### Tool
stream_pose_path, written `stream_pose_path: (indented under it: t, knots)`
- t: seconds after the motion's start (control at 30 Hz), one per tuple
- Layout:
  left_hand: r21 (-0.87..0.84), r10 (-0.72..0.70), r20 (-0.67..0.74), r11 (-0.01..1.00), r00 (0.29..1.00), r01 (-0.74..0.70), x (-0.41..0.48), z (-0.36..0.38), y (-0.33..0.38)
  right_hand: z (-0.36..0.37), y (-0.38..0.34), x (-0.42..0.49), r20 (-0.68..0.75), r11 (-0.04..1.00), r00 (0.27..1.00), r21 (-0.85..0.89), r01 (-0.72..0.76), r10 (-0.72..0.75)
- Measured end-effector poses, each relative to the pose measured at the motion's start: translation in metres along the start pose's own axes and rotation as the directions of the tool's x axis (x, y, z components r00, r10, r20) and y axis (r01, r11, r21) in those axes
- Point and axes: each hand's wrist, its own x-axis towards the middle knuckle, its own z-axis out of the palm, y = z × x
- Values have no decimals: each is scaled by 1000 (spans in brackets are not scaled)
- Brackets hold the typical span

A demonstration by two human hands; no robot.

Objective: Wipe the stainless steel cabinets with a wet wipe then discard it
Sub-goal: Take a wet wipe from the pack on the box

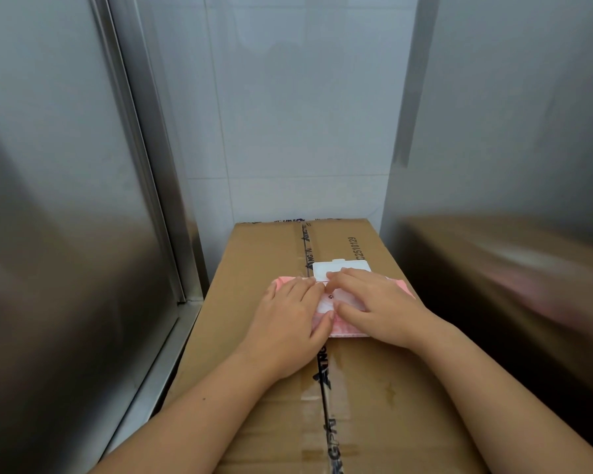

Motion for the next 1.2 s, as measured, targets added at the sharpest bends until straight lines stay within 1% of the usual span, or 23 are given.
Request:
stream_pose_path:
  t: [0.23, 0.43, 0.57, 0.77, 0.9, 1.03, 1.1, 1.2]
  knots:
    - [20, 0, 2, 1000, 1000, 0, -2, 2, -1, 2, 1, 5, 33, 1000, 999, -10, -19, 19]
    - [26, 1, 25, 1000, 1000, -2, -1, 4, -3, 1, 1, 12, 101, 1000, 995, -21, -23, 25]
    - [33, -3, 38, 999, 999, 2, -2, 4, -3, 5, 3, 12, 100, 1000, 995, -19, -9, 11]
    - [29, -3, 45, 1000, 999, 2, -1, 5, -4, 5, 4, 13, 124, 1000, 992, 29, -5, 2]
    - [22, -20, 52, 1000, 998, 19, -1, 5, -4, 1, 2, 15, 135, 998, 991, 60, -32, 24]
    - [8, -23, 44, 1000, 999, 23, -1, 5, -3, 2, 0, 20, 92, 996, 994, 68, -61, 55]
    - [3, -26, 42, 1000, 999, 25, -2, 5, -3, 2, -1, 21, 77, 992, 995, 100, -71, 63]
    - [2, -28, 51, 1000, 998, 28, -2, 5, -4, -1, 1, 19, 94, 985, 995, 166, -53, 37]
